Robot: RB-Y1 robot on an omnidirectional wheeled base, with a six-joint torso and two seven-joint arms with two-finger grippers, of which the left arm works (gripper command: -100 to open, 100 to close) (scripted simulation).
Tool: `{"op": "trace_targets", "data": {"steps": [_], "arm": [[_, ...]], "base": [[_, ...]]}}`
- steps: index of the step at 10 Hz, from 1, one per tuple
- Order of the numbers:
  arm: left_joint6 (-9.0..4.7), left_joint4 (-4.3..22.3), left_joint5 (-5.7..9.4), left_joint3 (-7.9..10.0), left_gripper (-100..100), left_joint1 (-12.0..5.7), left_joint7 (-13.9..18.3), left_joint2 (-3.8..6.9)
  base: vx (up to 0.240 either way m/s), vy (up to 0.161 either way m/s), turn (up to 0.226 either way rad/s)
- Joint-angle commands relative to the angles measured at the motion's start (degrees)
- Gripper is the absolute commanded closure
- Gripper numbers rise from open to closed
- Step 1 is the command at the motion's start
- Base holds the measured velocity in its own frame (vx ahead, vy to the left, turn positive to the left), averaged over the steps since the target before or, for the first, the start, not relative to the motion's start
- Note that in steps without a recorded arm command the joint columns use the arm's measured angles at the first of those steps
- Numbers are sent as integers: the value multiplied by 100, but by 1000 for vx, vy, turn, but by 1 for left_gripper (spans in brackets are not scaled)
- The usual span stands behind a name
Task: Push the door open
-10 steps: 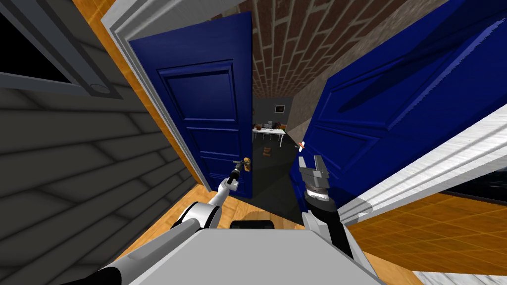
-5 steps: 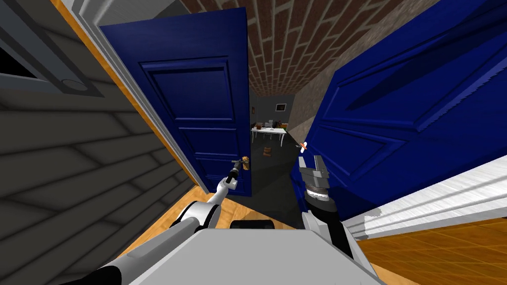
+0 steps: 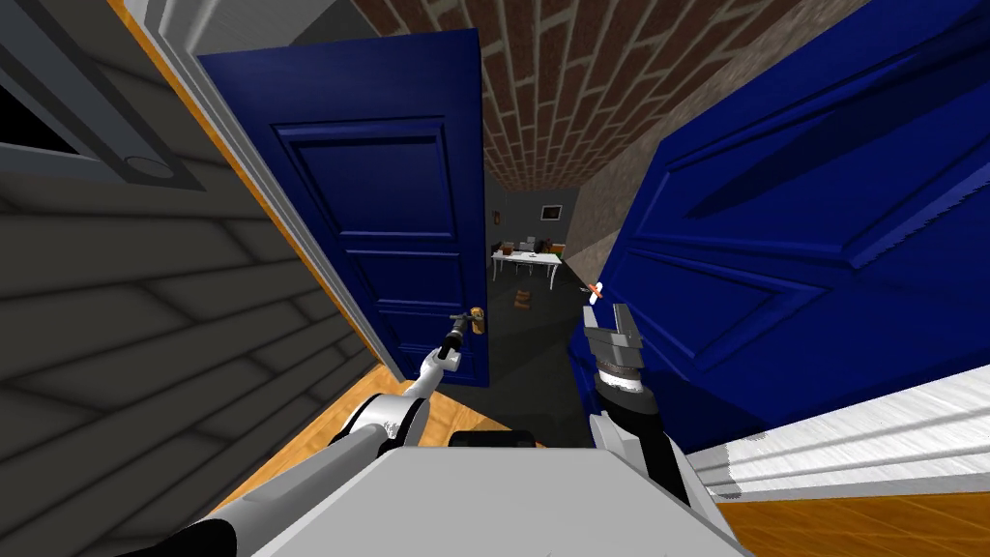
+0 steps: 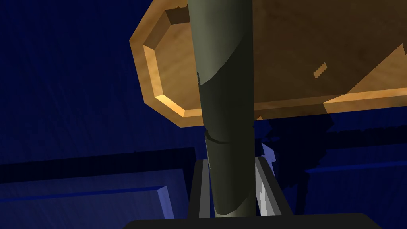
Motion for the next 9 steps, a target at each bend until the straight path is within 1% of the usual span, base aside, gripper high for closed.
{"op": "trace_targets", "data": {"steps": [1,2,3,4,5,6,7,8,9], "arm": [[20,-87,44,103,100,27,-22,135],[20,-87,44,103,100,27,-22,135],[20,-87,44,103,100,27,-22,135],[26,-95,91,202,100,44,-67,178],[30,-101,122,268,100,56,-96,204],[32,-104,137,301,100,62,-111,216],[32,-104,137,301,100,62,-111,216],[38,-112,183,398,100,78,-154,248],[40,-114,197,428,100,84,-168,258]], "base": [[149,-121,71],[104,-93,36],[49,-34,9],[127,-78,30],[159,-143,106],[158,-159,93],[100,-90,43],[108,-108,38],[143,-142,73]]}}
